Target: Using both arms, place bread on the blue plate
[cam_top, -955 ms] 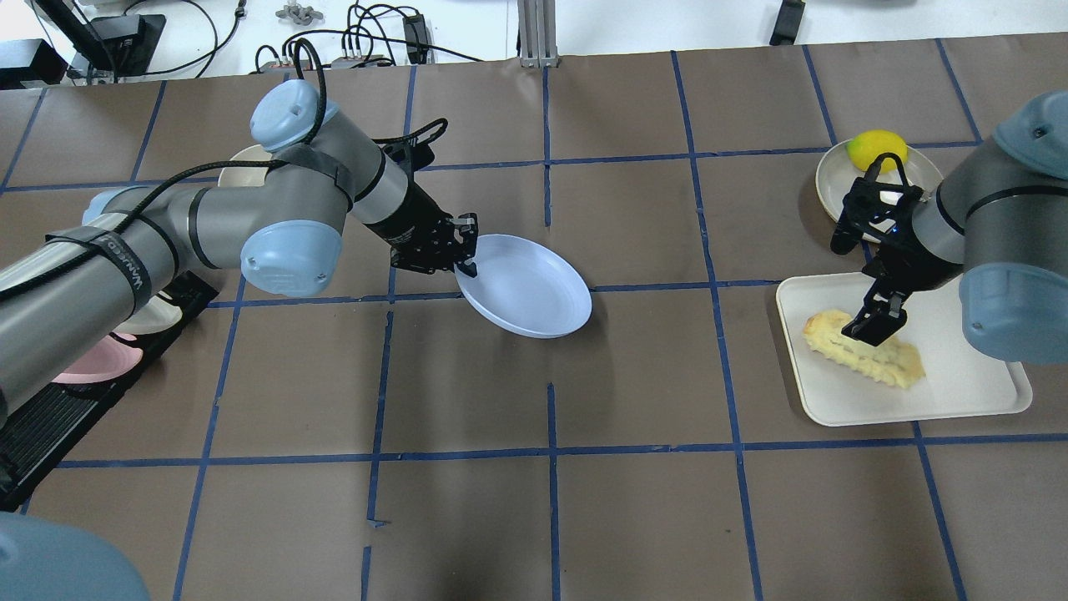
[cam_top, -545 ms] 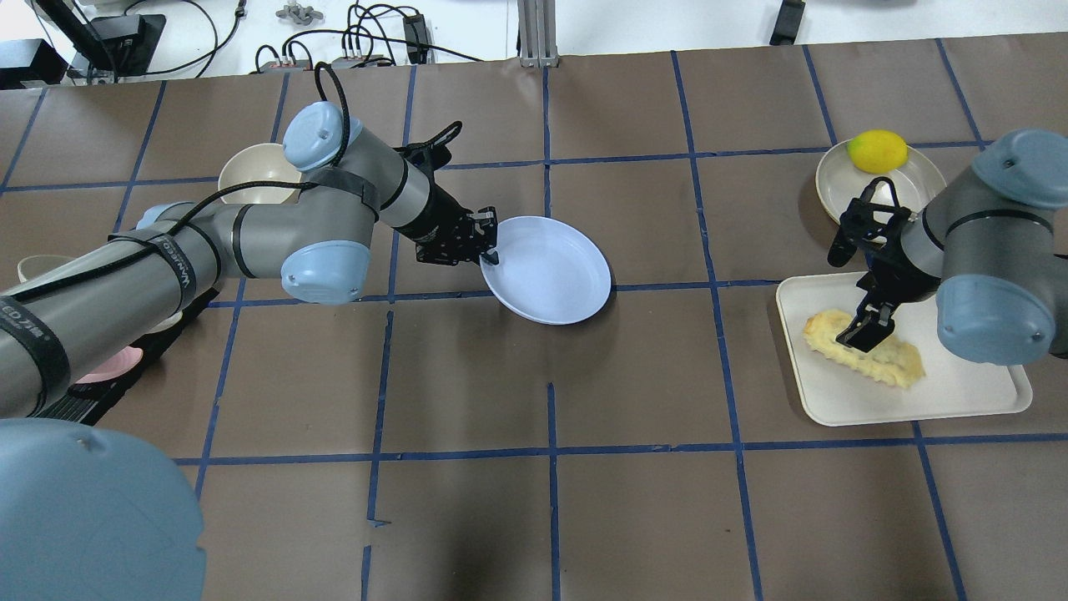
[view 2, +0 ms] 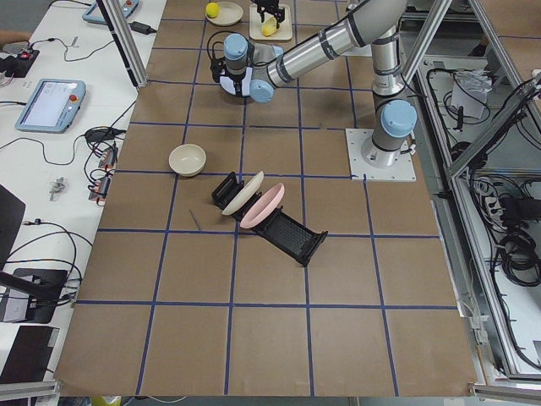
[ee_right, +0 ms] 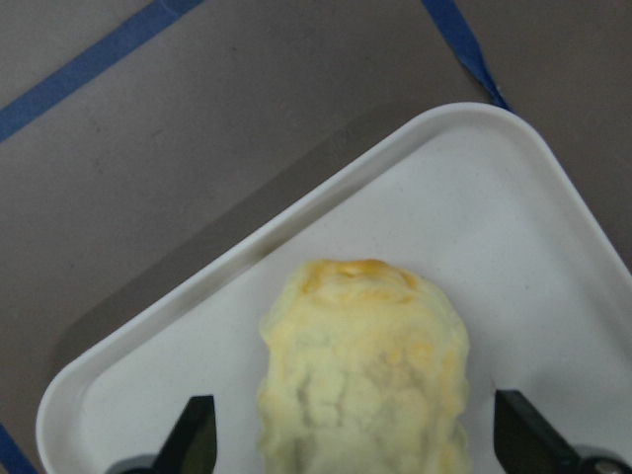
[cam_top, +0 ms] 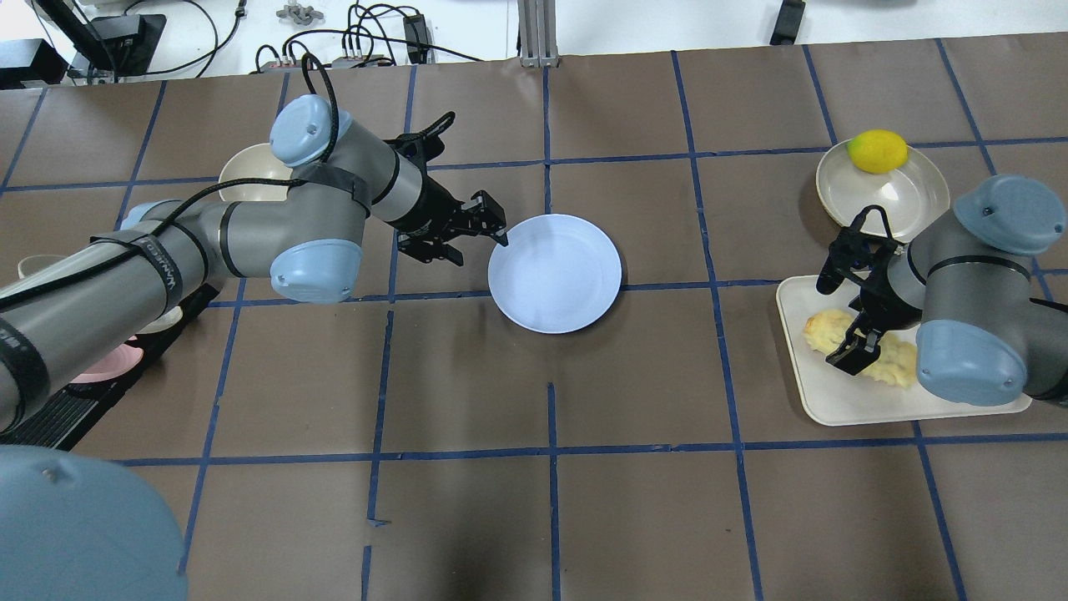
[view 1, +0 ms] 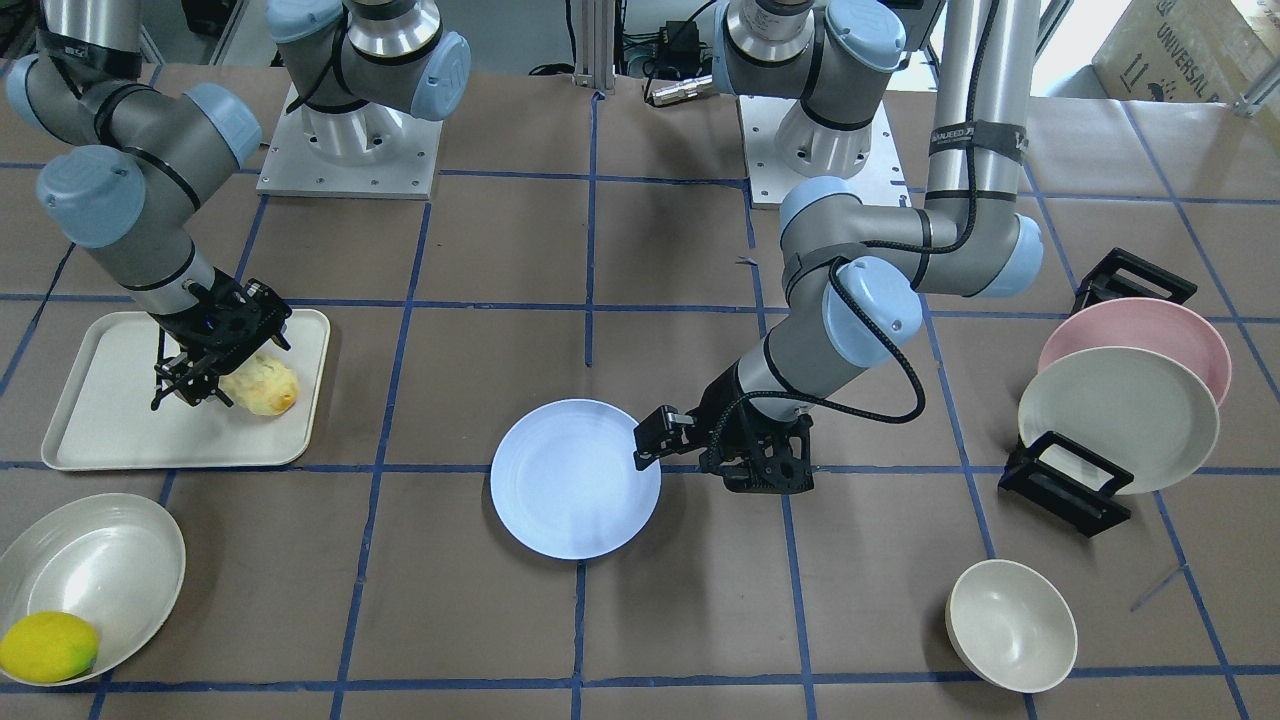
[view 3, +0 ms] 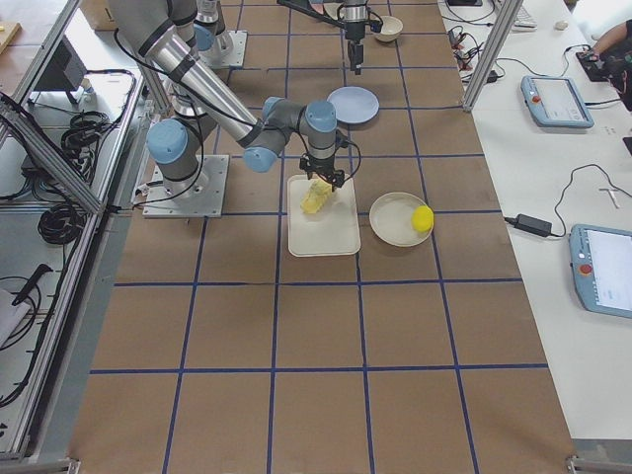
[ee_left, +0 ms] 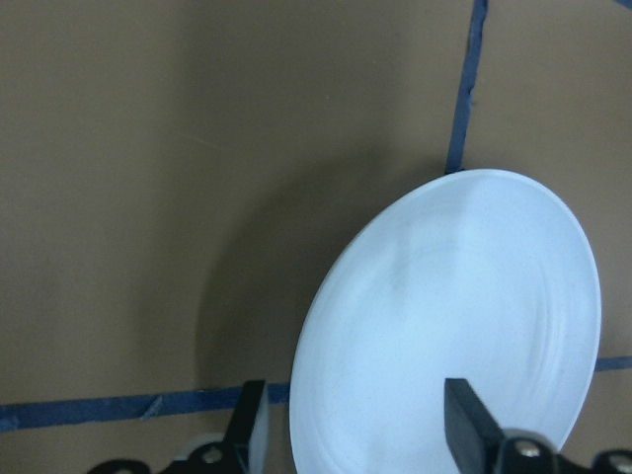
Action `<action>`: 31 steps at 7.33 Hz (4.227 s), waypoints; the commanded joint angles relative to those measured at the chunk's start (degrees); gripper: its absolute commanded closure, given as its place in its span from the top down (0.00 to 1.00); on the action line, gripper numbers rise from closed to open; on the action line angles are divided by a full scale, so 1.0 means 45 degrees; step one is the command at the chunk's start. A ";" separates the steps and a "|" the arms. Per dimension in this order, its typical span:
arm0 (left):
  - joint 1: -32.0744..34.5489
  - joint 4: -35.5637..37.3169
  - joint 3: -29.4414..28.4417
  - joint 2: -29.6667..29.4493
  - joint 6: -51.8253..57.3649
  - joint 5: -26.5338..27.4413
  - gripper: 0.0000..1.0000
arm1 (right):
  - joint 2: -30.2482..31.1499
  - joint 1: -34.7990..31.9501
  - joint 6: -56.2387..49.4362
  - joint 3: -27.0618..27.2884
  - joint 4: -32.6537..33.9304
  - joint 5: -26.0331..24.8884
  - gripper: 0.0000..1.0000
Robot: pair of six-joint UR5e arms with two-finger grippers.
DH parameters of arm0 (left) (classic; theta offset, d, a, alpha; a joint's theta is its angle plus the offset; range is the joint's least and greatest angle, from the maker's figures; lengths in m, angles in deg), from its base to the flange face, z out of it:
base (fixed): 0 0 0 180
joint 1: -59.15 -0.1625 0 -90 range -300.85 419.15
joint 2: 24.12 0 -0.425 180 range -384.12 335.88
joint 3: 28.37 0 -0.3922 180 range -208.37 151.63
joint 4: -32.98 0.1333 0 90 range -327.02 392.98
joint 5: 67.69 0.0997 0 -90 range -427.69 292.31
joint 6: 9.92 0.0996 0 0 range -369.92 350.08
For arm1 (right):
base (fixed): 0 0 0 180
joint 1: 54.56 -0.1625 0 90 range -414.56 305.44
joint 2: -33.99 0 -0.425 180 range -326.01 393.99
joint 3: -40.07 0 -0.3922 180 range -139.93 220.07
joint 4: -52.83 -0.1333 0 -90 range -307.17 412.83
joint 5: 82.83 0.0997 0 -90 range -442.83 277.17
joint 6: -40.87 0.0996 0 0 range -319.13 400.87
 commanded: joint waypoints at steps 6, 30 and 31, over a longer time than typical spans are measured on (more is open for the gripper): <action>-0.0569 -0.9446 -0.3187 0.3962 0.2914 0.5412 1.00 | 0.0063 0.0231 0.1394 0.0163 0.0300 -0.0040 0.15; -0.0234 -1.0714 -0.4898 0.4469 0.2992 0.5573 1.00 | -0.5190 -0.9516 1.3509 -0.8763 -0.2179 -0.0471 1.00; -0.0333 -1.0733 -0.4898 0.4469 0.2993 0.5553 1.00 | -0.4996 -0.9516 1.3509 -0.9035 -0.2587 -0.0472 1.00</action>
